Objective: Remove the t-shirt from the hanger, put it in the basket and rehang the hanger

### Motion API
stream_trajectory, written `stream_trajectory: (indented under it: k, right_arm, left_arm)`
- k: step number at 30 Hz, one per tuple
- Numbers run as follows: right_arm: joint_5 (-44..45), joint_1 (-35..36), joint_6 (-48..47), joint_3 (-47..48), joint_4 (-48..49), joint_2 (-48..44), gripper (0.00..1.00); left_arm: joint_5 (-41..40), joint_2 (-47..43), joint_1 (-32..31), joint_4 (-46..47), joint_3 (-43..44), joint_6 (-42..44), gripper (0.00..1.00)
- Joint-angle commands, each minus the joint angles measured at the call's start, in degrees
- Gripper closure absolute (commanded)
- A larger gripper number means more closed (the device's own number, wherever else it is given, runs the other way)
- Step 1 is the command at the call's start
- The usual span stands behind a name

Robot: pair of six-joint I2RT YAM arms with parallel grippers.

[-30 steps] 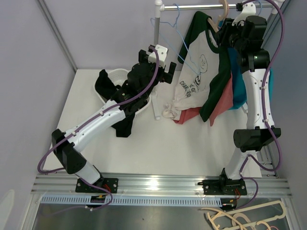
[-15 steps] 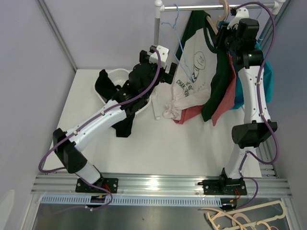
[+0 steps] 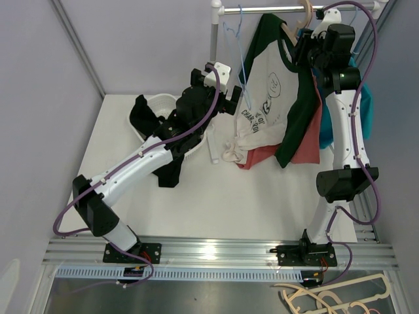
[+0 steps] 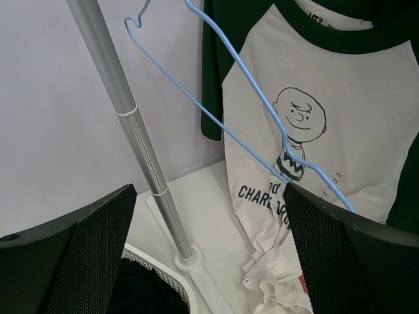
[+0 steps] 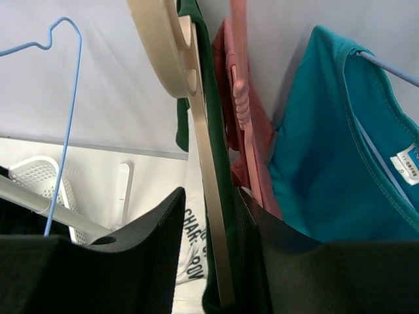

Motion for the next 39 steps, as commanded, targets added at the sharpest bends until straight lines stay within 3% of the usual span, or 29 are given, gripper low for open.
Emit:
stream_trajectory:
  k: [1,5,7,11,14,29,39]
  right_arm:
    - [0.1,0.0,0.8,2.5,1.1,-0.1,0.59]
    - [-0.2,0.0,1.0,3.8,0.5,0.4,0.7]
    - [-0.2,0.2,1.0,4.5,-0.1,1.0,0.85]
    - [0.4,0.8,0.7,4.6,0.4,1.0,0.87]
    - [1.5,1.6,0.5,4.9,1.4,0.9,1.0]
    - [10.9,11.4,-5.5,9.1,9.9,-3.1,1.0]
    - [16.8,16.3,-5.5,7.1,13.6,-6.9,1.0]
  left_arm:
    - [-0.3,-0.1,-0.4,2.2,0.2,0.8,0.0]
    - [-0.3,-0.1,-0.4,2.2,0.3,0.9,0.01]
    - [-0.3,-0.1,-0.4,2.2,0.4,1.0,0.01]
    - [-0.3,0.0,-0.4,2.2,0.3,1.1,0.0]
    - [-0.3,0.0,-0.4,2.2,0.2,1.1,0.01]
    - [1.0,-2.6,-0.6,2.0,-0.8,3.0,0.01]
    - [1.0,-9.0,-8.5,14.8,-11.3,14.7,0.0]
